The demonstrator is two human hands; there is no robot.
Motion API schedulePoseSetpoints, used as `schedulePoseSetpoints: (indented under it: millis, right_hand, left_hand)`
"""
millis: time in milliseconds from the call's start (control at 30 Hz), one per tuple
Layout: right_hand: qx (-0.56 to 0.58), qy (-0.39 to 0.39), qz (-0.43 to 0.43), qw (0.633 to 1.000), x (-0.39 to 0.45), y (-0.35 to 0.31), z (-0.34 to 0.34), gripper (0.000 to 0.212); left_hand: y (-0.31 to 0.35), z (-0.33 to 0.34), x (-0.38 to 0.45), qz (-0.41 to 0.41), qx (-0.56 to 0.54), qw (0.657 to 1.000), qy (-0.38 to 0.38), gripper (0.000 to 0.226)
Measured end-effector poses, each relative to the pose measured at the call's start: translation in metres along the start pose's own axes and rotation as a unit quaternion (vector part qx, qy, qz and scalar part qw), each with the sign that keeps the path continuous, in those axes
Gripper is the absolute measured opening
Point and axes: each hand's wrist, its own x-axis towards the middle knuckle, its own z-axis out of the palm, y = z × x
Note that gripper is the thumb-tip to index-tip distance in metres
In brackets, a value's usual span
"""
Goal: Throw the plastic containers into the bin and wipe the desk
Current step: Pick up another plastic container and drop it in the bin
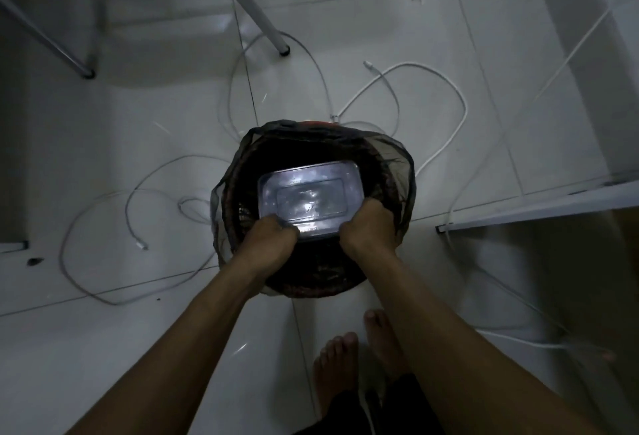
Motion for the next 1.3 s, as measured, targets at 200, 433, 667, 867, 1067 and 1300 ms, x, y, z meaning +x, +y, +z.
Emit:
schedulePoseSetpoints:
  millis: [200,433,667,867,1067,1300]
  right_hand:
    - [-0.029,-0.099,0.028,0.994,0.014,-0.001,0.001,0.005]
    - [-0.048,-0.119,0.026,0.991,0.018,0.002,0.007,0.036]
    - [0.004,0.024,-0.051,0.998,0.001,0.02,0.034,0.045]
    - [-0.199,-0.018,-0.22,0.955,0.002,0.025,0.027,0.061]
    - [-0.313,-0.13,-0.248,0.907,0.016,0.039,0.034,0.054]
    - [-0.341,-0.185,-0.228,0.893,0.024,0.029,0.033,0.06]
  left_hand:
    - [0.001,0.006,0.01,0.001,0.063,0.998,-0.004,0.024]
    - [-0.009,0.014,0.009,0.041,0.201,0.979,-0.017,0.046]
    - [-0.01,0.001,-0.017,0.206,0.217,0.946,0.121,0.027]
    - [-0.028,-0.021,-0.019,0.285,0.347,0.859,0.246,0.043]
    - [-0.035,-0.033,-0.009,0.263,0.233,0.93,0.105,0.078]
    - [-0.04,-0.041,-0.001,0.253,0.219,0.939,0.083,0.08]
